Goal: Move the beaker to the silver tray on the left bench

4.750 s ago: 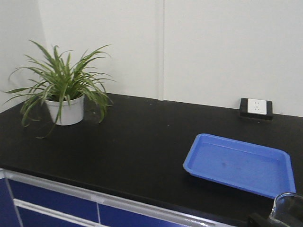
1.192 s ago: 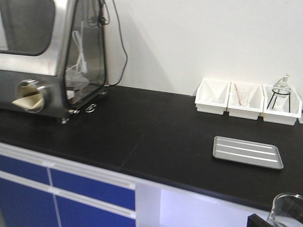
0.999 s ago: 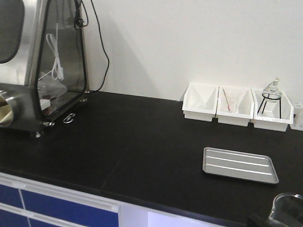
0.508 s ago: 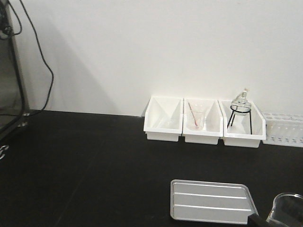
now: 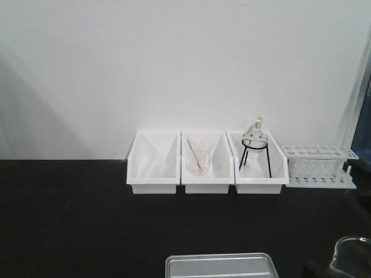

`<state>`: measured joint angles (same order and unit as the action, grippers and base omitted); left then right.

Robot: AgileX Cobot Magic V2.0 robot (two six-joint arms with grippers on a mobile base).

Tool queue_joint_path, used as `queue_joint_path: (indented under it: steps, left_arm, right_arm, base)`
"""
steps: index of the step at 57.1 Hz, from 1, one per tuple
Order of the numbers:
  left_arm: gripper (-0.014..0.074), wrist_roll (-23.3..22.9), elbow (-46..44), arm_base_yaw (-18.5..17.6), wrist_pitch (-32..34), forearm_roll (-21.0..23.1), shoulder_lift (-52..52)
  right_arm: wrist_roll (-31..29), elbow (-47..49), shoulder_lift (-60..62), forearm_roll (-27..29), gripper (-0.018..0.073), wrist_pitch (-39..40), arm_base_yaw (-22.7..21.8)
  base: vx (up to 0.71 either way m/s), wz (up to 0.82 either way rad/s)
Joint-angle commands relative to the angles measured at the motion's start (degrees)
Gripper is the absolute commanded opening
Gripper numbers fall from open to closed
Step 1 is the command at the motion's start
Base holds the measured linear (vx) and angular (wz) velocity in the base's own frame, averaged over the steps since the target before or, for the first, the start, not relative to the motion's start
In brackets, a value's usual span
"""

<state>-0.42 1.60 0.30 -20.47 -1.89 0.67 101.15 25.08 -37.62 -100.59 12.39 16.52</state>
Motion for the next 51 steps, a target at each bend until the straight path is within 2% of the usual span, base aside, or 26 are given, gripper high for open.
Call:
queue_joint_path:
  steps: [1,39,51]
  left_arm:
    - [0.0001,-0.08,1.59,-0.36,4.43,0.09,0.92]
    - [0.0001,-0.08,1.59,-0.36,4.43,0.09,0.92]
    - [0.0001,-0.08,1.59,-0.36,4.43,0.09,0.92]
  right_arm:
    - [-0.04,1.8,0.25,-1.44,-0.0008,-1.36,-0.18]
    - [-0.04,1.8,0.25,-1.36,-0.0008,-0.79,-0.18]
    - [0.59,1.85,-4.0,1.18,-0.0006,-8.15,-0.18]
  base:
    - [0.15,-0.19]
    - [0.04,-0.04]
    - [0.0,0.0]
